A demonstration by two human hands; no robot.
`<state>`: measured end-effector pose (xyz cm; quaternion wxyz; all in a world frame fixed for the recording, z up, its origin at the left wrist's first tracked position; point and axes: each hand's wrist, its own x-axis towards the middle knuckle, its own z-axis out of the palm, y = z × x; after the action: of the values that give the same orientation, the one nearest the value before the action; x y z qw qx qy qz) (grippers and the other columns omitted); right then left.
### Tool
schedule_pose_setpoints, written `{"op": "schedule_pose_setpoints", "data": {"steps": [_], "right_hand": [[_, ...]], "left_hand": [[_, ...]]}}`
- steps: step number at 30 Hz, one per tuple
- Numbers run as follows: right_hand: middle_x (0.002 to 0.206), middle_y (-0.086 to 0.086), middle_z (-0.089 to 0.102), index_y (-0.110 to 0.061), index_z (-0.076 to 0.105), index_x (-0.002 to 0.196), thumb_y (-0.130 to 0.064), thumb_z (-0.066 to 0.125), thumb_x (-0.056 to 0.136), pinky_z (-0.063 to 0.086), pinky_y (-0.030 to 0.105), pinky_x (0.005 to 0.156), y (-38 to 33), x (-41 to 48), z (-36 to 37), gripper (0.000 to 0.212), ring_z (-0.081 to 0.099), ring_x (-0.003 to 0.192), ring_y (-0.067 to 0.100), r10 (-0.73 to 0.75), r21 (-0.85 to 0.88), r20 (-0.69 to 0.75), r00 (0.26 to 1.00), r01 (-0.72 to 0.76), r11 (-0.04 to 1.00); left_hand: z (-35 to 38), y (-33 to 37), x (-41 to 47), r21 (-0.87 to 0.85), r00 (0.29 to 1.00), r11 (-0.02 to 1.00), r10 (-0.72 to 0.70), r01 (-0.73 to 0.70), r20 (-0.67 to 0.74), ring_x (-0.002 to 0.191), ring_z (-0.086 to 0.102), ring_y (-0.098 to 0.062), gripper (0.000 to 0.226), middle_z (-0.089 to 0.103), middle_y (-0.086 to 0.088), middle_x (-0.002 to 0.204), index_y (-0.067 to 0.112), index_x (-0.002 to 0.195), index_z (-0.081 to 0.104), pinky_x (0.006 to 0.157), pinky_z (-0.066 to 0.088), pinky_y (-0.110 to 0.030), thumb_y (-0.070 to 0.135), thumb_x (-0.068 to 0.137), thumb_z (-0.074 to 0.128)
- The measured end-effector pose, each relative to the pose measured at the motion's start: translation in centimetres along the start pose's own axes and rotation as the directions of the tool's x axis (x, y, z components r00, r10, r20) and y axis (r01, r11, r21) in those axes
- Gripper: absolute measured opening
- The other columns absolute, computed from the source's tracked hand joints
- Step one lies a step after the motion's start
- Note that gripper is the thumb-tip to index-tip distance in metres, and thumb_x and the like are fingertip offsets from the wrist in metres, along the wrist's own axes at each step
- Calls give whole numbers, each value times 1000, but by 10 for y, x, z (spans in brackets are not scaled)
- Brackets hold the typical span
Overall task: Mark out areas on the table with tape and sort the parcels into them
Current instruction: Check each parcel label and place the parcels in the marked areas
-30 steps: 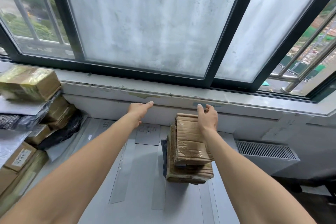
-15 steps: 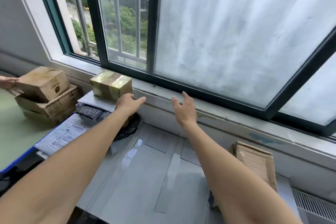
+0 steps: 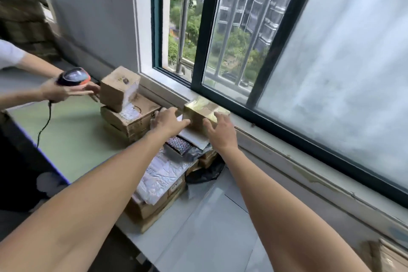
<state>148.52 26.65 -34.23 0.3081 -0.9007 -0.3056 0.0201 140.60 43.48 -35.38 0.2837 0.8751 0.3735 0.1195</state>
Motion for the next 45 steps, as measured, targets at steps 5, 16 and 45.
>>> {"op": "schedule_pose_setpoints", "data": {"steps": [5,16,45], "right_hand": [[155,10,34,-17,41,148,-52,47,97,28,47,117,0,20,20,62,30,143,28,45,-82,34,998,-43,996],[152,10,34,-14,28,152,-41,48,98,34,44,111,46,72,37,63,37,137,28,300,4,79,951,-302,953],[107,12,66,-6,55,116,9,58,86,59,40,81,85,73,-7,33,67,90,24,495,738,99,863,-397,545]], "left_hand": [[3,-16,28,177,999,983,37,-38,10,128,38,-34,72,48,-12,137,22,137,49,104,35,-46,61,77,63],[50,12,91,28,995,1000,-14,11,98,138,28,-37,91,25,-10,155,18,153,15,107,32,-52,53,84,62],[37,24,67,-631,776,471,-231,617,586,89,63,-26,73,58,-16,110,16,119,55,66,60,-39,78,81,45]]}}
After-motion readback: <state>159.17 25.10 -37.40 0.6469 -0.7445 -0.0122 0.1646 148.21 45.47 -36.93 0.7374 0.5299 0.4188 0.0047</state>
